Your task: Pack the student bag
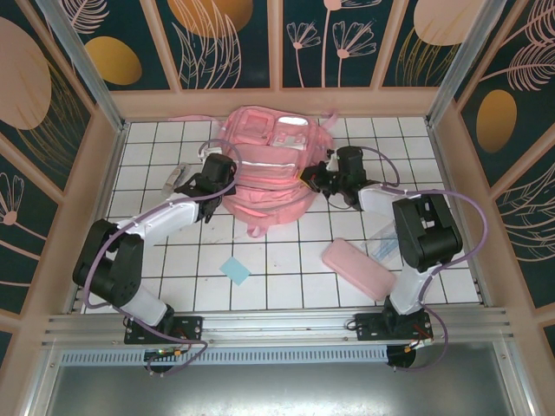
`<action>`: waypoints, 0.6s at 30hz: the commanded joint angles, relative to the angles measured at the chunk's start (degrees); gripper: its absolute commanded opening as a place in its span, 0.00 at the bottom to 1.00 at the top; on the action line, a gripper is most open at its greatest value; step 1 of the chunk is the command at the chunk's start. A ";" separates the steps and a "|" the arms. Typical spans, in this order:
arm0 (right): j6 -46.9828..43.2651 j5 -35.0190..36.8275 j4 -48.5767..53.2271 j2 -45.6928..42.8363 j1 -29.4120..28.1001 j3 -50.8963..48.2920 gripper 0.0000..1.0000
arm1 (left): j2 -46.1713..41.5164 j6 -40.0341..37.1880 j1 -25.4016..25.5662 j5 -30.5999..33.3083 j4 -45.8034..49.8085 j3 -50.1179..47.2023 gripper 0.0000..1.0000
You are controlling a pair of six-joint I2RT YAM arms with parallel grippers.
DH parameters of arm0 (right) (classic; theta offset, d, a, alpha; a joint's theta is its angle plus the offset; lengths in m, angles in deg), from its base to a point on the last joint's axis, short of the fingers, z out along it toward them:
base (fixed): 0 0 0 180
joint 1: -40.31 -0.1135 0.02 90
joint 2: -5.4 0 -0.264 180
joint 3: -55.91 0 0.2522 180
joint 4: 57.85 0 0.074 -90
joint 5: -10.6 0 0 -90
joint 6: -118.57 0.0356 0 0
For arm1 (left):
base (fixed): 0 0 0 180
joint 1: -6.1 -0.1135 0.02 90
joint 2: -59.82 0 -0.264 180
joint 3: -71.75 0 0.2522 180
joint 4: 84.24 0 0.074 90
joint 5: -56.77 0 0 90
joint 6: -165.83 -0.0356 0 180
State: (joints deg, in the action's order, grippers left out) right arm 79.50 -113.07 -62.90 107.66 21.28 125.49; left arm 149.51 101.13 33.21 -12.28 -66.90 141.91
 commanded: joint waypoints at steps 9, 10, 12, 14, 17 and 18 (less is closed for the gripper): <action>-8.93 2.98 4.88 6.29 8.80 13.05 0.27 | -8.61 8.21 8.91 -16.48 -2.27 -1.61 0.00; -9.70 3.71 6.96 6.00 8.82 13.95 0.38 | -7.54 10.24 9.47 -18.57 -3.86 -1.52 0.00; -11.64 6.74 11.55 3.81 8.75 14.00 0.56 | -5.27 12.60 10.49 -21.59 -7.74 -1.09 0.00; -12.89 9.93 14.74 -0.16 8.88 11.97 0.72 | -2.36 12.58 11.69 -21.80 -9.96 1.16 0.00; -13.49 12.92 18.62 -8.00 8.90 7.04 0.85 | 2.81 11.47 12.33 -22.14 -10.78 6.16 0.00; -13.27 12.90 19.58 -10.73 8.87 5.49 0.85 | 4.19 11.21 12.43 -22.43 -11.49 7.56 0.00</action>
State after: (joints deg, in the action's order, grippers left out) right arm 68.27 -103.94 -48.69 104.84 30.46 133.64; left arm 151.35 111.32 45.56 -33.13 -71.25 144.66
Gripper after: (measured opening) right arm 0.846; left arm 0.063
